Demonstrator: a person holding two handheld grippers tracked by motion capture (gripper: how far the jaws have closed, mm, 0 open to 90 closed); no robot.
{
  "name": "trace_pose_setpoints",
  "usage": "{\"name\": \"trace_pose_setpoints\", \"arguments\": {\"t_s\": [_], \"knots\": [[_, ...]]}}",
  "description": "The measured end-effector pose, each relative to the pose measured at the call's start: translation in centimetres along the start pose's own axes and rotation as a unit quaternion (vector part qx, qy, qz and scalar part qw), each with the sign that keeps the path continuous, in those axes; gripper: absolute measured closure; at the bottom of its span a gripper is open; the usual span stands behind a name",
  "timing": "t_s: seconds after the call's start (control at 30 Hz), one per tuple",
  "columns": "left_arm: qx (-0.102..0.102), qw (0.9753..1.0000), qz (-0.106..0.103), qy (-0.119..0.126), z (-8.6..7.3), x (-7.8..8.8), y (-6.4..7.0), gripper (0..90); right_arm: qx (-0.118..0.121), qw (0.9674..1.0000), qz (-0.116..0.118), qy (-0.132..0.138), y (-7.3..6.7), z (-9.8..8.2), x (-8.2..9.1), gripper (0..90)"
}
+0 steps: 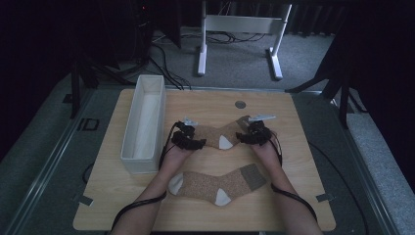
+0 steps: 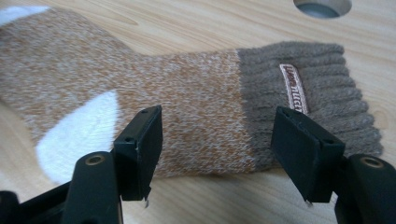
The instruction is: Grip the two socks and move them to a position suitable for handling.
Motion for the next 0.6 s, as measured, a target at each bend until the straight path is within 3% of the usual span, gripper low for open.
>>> {"name": "trace_pose_setpoints", "arguments": {"t_s": [0.1, 0.27, 0.4, 0.53, 0.6], "knots": [[0.002, 0.9998, 0.014, -0.012, 0.2, -0.8, -0.5, 39.9, 0.009, 0.9998, -0.014, -0.007, 0.2, 0.0, -0.6, 33.4], [0.011, 0.9991, 0.031, -0.028, 0.1, -1.8, -1.0, 39.9, 0.022, 0.9995, -0.016, -0.016, 0.2, 0.0, -1.1, 38.5], [0.012, 0.9984, 0.046, -0.030, 0.1, -2.3, -1.1, 41.9, 0.025, 0.9992, -0.019, -0.026, 0.0, 0.0, -1.0, 48.5], [0.016, 0.9981, 0.053, -0.025, 0.1, -2.4, -1.3, 52.1, 0.027, 0.9992, -0.015, -0.025, -0.3, -0.2, -0.9, 61.5], [0.012, 0.9985, 0.049, -0.024, 0.1, -2.3, -1.2, 65.7, 0.027, 0.9993, -0.010, -0.025, -0.5, -0.3, -0.9, 67.2]]}}
Point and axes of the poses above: each handheld gripper's, and its own axes: x roughly backward along the jaws, z roughly out of its top, y roughly to its right, the point moved 5 cm from there along -x, roughly forward along the jaws, and after that the axes turned 13 degrees about -y, right-handed, at the moved point
